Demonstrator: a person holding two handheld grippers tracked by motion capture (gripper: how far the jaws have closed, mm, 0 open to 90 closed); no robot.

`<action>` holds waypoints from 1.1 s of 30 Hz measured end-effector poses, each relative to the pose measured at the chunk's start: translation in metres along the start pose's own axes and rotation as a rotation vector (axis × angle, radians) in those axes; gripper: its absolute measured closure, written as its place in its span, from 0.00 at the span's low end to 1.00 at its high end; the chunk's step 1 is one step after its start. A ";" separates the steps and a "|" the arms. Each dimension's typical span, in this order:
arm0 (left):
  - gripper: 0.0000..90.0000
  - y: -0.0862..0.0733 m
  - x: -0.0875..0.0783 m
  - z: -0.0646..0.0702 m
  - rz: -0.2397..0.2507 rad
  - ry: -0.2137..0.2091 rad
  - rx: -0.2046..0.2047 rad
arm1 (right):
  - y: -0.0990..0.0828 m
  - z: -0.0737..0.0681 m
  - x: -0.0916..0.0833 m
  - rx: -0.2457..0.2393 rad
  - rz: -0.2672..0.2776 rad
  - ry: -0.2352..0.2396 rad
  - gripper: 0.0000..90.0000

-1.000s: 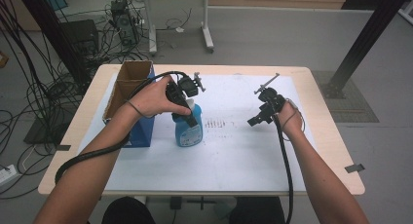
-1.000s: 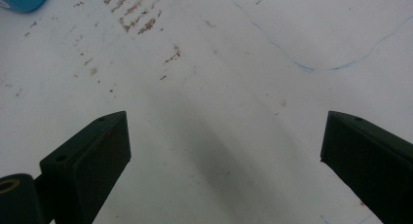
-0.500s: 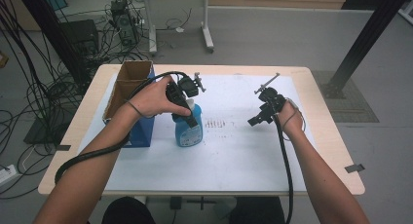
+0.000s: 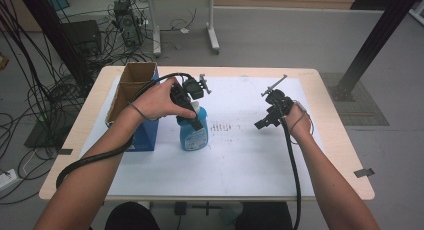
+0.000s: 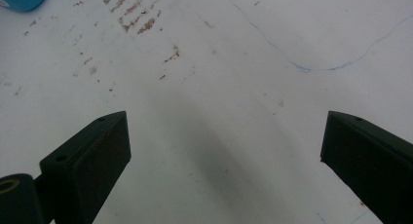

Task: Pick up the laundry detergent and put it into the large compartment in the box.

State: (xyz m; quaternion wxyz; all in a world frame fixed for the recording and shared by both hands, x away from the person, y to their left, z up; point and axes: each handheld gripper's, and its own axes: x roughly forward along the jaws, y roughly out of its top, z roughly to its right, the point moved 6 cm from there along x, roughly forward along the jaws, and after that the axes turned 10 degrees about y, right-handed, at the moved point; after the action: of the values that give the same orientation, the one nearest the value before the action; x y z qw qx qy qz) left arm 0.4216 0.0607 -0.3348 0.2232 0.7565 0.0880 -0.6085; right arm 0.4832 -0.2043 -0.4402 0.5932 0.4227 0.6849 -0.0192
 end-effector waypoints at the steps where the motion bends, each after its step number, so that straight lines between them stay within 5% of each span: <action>1: 0.12 0.000 0.000 0.000 0.000 0.000 0.000 | 0.000 0.000 0.000 0.000 0.001 0.000 0.04; 33: 0.13 0.000 -0.002 -0.002 -0.001 0.003 0.003 | 0.001 0.000 -0.001 -0.010 -0.008 -0.007 0.04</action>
State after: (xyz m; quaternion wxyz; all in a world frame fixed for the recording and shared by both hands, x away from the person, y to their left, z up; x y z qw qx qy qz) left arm 0.4231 0.0623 -0.3330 0.2219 0.7577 0.0877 -0.6074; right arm 0.4835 -0.2040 -0.4388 0.5975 0.4170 0.6847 -0.0196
